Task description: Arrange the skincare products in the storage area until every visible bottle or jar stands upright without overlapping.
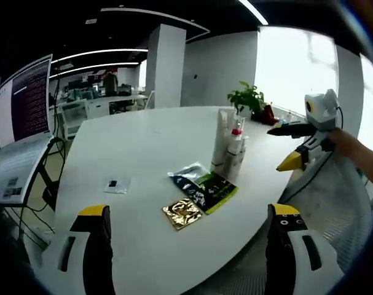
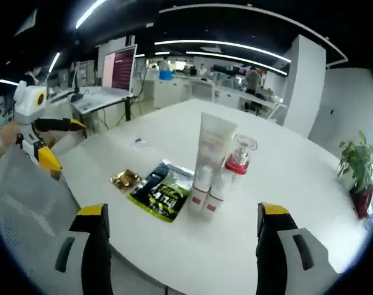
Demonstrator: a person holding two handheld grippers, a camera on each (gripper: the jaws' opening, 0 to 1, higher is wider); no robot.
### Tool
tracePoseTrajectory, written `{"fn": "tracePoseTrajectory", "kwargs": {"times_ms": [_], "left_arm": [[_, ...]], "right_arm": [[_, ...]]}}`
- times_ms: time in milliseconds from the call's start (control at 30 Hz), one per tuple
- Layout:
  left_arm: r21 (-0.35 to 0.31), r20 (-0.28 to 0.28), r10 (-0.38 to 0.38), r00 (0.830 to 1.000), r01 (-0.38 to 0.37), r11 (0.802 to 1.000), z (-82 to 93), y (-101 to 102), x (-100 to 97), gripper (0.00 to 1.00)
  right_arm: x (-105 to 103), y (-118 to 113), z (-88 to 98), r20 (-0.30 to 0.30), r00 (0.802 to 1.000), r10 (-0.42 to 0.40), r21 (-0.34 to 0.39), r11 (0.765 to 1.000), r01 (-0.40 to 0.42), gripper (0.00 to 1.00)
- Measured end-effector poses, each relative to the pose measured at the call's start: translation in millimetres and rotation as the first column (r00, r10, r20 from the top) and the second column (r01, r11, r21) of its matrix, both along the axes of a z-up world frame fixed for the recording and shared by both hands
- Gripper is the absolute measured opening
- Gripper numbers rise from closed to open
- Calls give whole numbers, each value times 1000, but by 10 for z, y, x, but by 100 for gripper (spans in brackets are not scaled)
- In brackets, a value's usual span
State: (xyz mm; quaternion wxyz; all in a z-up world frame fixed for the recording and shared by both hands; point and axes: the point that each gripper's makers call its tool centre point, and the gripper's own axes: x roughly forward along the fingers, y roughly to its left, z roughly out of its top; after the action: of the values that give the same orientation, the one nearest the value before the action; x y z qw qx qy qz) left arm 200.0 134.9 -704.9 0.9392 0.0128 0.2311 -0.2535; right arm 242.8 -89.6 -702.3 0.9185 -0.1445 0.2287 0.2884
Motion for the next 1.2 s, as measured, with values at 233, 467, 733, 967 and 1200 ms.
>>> {"fn": "tracePoseTrajectory", "kwargs": {"times_ms": [233, 467, 733, 967, 1200], "left_arm": [[-7, -29, -12, 1000, 11, 1000, -85, -21, -42, 99], [-14, -32, -3, 999, 3, 1000, -110, 20, -47, 99], [-4, -41, 0, 999, 0, 1000, -154, 33, -38, 99], [2, -45, 6, 999, -6, 1000, -173, 26, -5, 99], [4, -56, 10, 998, -10, 1000, -237, 28, 57, 98]], "right_arm": [[5, 26, 34, 11, 1000, 4, -6, 1000, -4, 100], [-39, 47, -8, -10, 1000, 9, -5, 1000, -9, 100], [-26, 86, -24, -11, 1000, 22, -5, 1000, -22, 100], [-8, 79, -29, -13, 1000, 20, 2, 1000, -20, 100], [-15, 81, -38, -22, 1000, 17, 8, 1000, -17, 100]]}}
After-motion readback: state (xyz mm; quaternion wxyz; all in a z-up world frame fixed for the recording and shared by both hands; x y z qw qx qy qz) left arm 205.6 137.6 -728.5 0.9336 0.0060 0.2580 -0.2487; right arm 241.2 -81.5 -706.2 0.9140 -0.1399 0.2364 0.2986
